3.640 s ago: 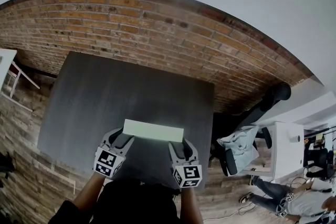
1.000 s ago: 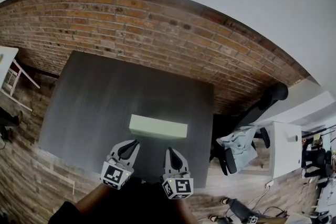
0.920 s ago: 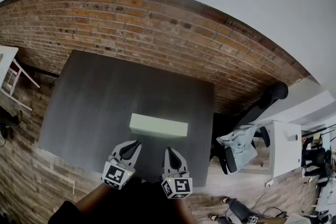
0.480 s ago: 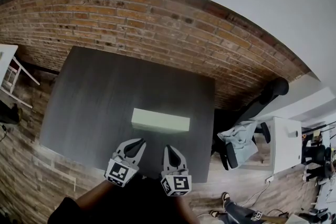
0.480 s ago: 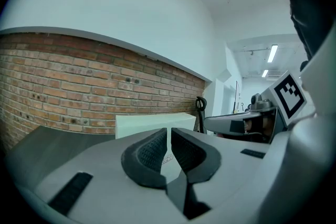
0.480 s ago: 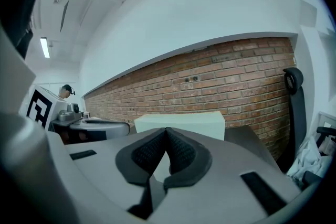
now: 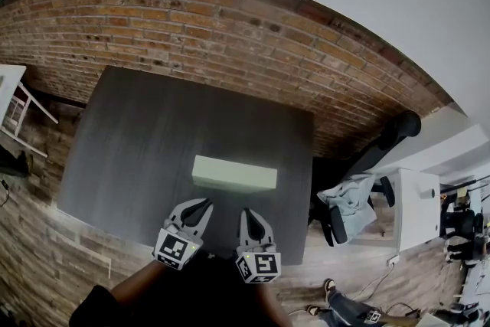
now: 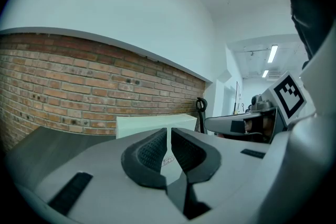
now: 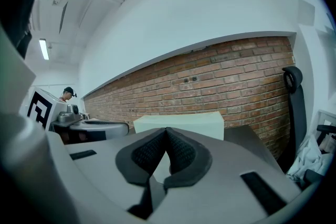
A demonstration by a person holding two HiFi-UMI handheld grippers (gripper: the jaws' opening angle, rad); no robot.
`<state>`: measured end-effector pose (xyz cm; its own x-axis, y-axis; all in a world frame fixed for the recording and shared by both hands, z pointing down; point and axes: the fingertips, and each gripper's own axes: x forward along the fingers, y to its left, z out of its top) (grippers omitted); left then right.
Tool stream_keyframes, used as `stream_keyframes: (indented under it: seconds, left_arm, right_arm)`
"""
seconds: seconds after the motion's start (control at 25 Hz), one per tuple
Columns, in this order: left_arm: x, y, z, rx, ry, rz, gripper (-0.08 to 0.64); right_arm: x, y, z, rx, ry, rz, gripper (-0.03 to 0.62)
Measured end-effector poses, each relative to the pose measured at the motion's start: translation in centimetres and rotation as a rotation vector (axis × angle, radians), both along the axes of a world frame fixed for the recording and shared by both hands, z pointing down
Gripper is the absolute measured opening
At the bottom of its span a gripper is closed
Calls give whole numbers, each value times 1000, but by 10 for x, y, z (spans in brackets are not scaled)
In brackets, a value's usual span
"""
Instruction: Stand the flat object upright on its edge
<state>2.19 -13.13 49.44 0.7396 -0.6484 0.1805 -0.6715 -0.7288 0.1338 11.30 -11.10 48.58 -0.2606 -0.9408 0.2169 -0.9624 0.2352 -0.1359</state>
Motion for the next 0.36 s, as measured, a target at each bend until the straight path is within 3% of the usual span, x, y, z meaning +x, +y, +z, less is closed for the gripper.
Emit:
stream_keyframes:
  seconds: [0.36]
  left_arm:
    - [2,0,-5,14,5,6,51]
  right_arm:
    - [0,0,-1,9,3,-1,23]
